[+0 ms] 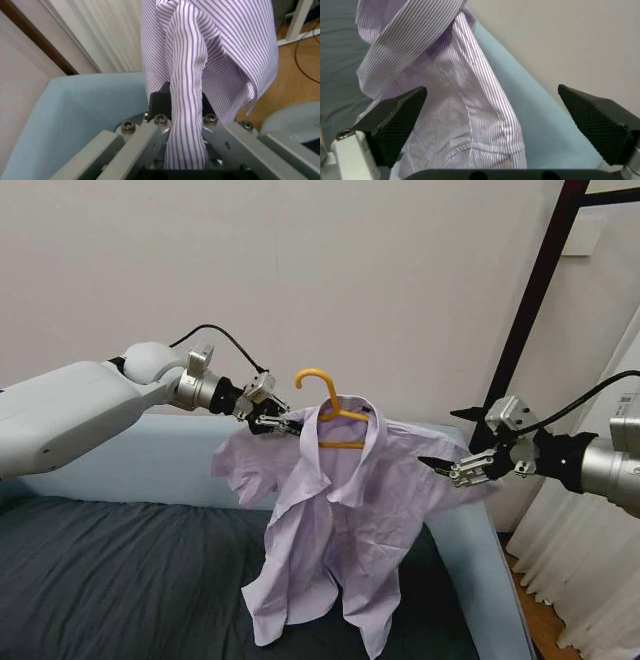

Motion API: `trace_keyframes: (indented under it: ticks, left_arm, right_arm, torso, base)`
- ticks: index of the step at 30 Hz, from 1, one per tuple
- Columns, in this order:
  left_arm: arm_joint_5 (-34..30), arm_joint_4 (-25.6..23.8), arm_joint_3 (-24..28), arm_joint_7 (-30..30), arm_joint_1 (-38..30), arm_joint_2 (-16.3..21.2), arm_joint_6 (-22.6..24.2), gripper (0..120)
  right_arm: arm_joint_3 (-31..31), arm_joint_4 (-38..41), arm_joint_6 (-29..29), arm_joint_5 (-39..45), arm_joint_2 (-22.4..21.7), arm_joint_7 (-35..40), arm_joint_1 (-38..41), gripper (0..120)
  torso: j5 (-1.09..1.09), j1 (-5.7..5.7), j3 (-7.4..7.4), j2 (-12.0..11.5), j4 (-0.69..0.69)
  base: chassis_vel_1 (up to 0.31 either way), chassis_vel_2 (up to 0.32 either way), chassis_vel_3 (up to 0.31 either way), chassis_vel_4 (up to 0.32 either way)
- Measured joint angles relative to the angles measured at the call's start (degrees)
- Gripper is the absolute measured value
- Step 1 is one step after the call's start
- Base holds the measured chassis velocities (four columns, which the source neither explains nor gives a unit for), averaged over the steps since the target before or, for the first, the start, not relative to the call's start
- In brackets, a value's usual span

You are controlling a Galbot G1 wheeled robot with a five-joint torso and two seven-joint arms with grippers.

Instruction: Pick up the clothes from the sofa and hang them on the clothes hanger.

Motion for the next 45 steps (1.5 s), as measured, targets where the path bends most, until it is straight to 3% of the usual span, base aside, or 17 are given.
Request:
trace_keyframes:
  ticks: [6,15,21,26,37,40,45]
  left_arm:
    - [0.50,-2.79,-0.28,-1.26,2.01,-0.21,0.83,1]
    - [0.14,-6.85,0.13,-2.58,2.77,-1.01,1.63,1]
    - [0.48,-7.09,0.52,-2.68,2.80,-1.05,1.64,1]
    - [1.40,-7.39,0.67,-2.71,3.07,-1.04,1.31,1]
    - [1.90,-8.18,0.89,-2.73,3.19,-0.44,-0.08,1]
    - [1.95,-8.56,1.01,-3.38,3.13,-0.27,-0.31,1]
    - [1.63,-8.81,1.33,-3.48,2.45,-0.55,-0.32,1]
  right_arm:
    - [-0.38,0.30,-1.68,4.09,-1.10,-1.03,-0.99,100]
    - [-2.53,2.02,-3.07,3.36,1.95,-0.32,-1.94,99]
    - [-2.82,2.05,-3.31,2.64,2.15,-0.59,-2.29,83]
    - [-3.27,2.22,-3.25,1.51,2.17,-1.23,-2.71,61]
    - [-3.57,2.98,-1.16,0.18,1.24,-2.04,-3.39,25]
    - [-3.81,3.42,-0.53,-0.15,1.24,-2.87,-3.57,10]
    - [-4.29,3.95,-0.72,0.10,2.07,-2.68,-3.74,8]
  torso:
    - [-0.03,0.00,0.01,0.00,0.03]
    - [-0.02,0.00,0.00,0.00,0.01]
    - [-0.02,0.00,0.00,0.00,0.01]
    - [-0.03,0.00,0.00,0.00,0.01]
    - [-0.04,0.00,0.00,0.00,0.01]
    - [-0.03,0.00,0.00,0.00,0.01]
    - [-0.03,0.00,0.00,0.00,0.02]
  base:
    - [0.000,0.000,0.000,0.000]
    - [0.000,0.000,0.000,0.000]
    - [0.000,0.000,0.000,0.000]
    - [0.000,0.000,0.000,0.000]
    - [0.000,0.000,0.000,0.000]
    - [0.000,0.000,0.000,0.000]
    - [0.000,0.000,0.000,0.000]
